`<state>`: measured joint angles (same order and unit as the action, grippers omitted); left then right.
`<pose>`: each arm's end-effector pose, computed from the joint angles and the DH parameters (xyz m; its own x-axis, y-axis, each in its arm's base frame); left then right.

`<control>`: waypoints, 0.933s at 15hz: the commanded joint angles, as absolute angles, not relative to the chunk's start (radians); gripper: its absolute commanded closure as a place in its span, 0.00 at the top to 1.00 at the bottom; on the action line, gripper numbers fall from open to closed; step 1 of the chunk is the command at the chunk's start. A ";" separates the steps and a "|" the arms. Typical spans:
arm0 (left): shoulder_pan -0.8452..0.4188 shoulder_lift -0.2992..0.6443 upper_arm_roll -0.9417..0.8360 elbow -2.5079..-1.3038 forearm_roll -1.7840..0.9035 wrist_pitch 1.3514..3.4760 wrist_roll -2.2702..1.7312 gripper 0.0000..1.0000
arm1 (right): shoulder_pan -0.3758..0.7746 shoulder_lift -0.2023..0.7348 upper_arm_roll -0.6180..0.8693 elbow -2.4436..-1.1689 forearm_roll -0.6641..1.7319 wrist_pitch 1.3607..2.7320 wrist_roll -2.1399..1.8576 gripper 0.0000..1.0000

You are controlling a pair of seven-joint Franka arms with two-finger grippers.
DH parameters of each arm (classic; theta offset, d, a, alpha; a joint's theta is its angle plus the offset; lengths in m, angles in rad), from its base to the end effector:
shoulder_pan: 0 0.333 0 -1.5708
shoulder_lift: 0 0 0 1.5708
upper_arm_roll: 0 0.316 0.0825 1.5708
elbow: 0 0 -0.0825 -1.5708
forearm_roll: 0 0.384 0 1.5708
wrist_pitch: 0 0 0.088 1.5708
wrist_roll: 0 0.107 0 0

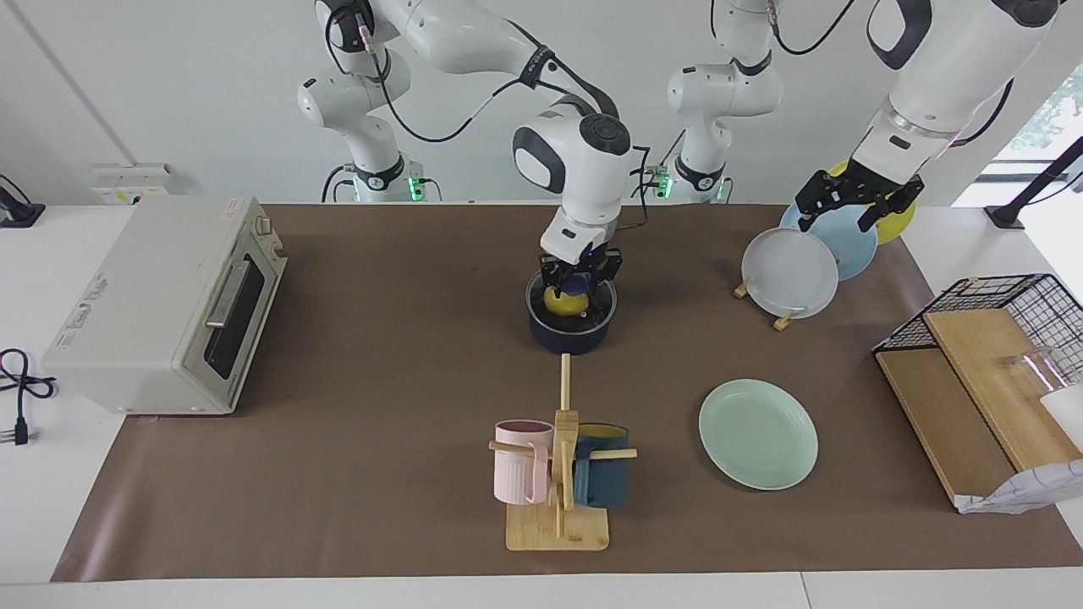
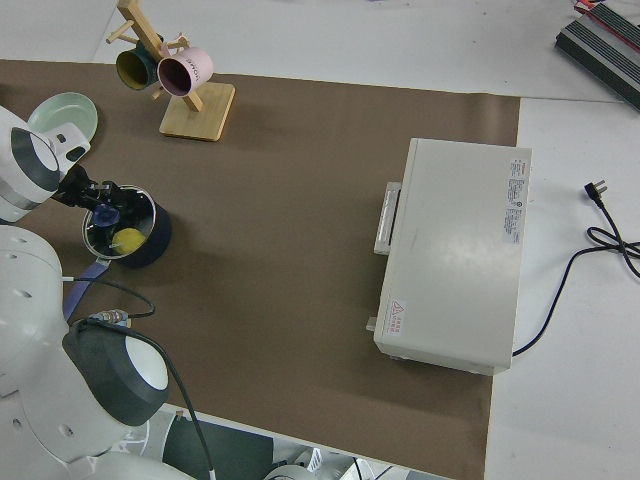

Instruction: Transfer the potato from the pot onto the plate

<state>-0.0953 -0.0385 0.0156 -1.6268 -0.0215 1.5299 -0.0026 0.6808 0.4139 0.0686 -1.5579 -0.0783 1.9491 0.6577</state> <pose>0.5354 -0.0450 0.6158 0.9953 -0.0778 -0.0584 -0.0766 -0.9968 0.0219 0.5009 0.4509 0.4068 0.9932 0.1159 0.0098 0.1153 -0.9921 0.0487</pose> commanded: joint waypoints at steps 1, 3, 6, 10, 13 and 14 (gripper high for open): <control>-0.094 -0.048 0.009 -1.631 -0.006 1.534 -0.003 1.00 | 0.652 0.388 0.072 -1.524 -0.075 1.910 0.614 0.40; -0.094 -0.046 0.008 -1.626 -0.008 1.536 -0.005 1.00 | 0.632 0.385 0.071 -1.487 -0.054 1.870 0.585 0.40; -0.095 -0.046 0.006 -1.631 -0.008 1.557 -0.002 1.00 | 0.578 0.376 0.071 -1.450 -0.032 1.826 0.503 0.40; -0.150 -0.046 -0.006 -1.635 -0.008 1.592 -0.177 1.00 | 0.479 0.350 0.071 -1.451 -0.021 1.786 0.321 0.40; -0.231 -0.052 -0.011 -1.666 -0.015 1.640 -0.337 1.00 | 0.381 0.339 0.071 -1.459 -0.020 1.764 0.136 0.40; -0.276 -0.055 -0.011 -1.681 -0.017 1.649 -0.394 1.00 | 0.352 0.339 0.071 -1.462 -0.020 1.756 0.086 0.40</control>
